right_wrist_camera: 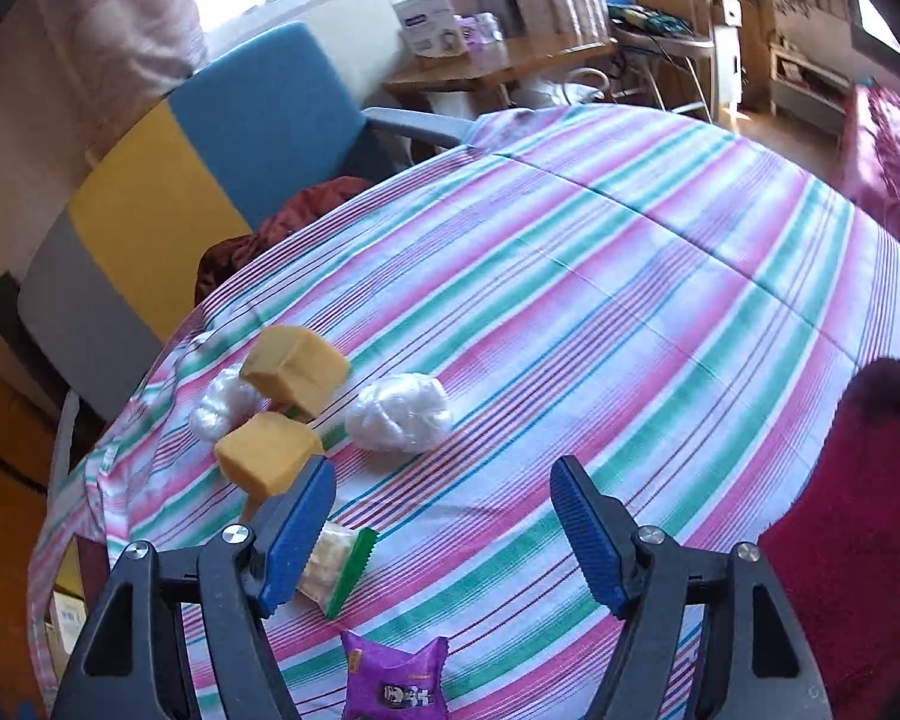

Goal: Organize objects
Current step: 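Move both tools back from the tray toward the remaining snacks, then grasp a yellow sponge cake with the left tool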

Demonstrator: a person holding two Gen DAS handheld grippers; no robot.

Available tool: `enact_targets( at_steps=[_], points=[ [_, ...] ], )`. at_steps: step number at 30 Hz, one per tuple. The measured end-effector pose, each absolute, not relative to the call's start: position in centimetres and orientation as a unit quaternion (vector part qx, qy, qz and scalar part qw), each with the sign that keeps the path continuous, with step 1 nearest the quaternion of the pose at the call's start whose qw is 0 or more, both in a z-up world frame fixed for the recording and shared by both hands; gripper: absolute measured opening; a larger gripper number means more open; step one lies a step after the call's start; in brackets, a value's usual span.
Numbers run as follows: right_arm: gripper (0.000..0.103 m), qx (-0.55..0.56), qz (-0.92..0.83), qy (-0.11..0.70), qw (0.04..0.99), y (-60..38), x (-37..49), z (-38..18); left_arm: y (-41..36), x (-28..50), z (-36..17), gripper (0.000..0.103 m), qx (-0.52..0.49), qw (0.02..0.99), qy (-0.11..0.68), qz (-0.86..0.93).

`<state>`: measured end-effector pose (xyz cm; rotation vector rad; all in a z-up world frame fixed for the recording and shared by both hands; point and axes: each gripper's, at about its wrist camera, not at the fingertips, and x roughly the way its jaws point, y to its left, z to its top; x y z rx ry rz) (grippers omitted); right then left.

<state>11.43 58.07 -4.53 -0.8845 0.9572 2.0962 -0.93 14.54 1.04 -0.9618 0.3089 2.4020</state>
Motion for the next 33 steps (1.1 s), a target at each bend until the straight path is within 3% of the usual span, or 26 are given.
enact_targets(
  at_steps=[5, 20, 33],
  points=[
    [0.075, -0.334, 0.788, 0.404, 0.325, 58.9, 12.2, -5.2, 19.2, -1.3, 0.6, 0.083, -0.376, 0.304, 0.112, 0.868],
    [0.075, -0.34, 0.781, 0.433, 0.295, 59.1, 12.2, -6.0, 33.8, -1.4, -0.3, 0.084, -0.344, 0.393, 0.207, 0.827],
    [0.075, -0.344, 0.778, 0.457, 0.261, 59.1, 11.6, -6.6, 46.3, -3.1, -3.8, 0.093, -0.336, 0.446, 0.284, 0.78]
  ],
)
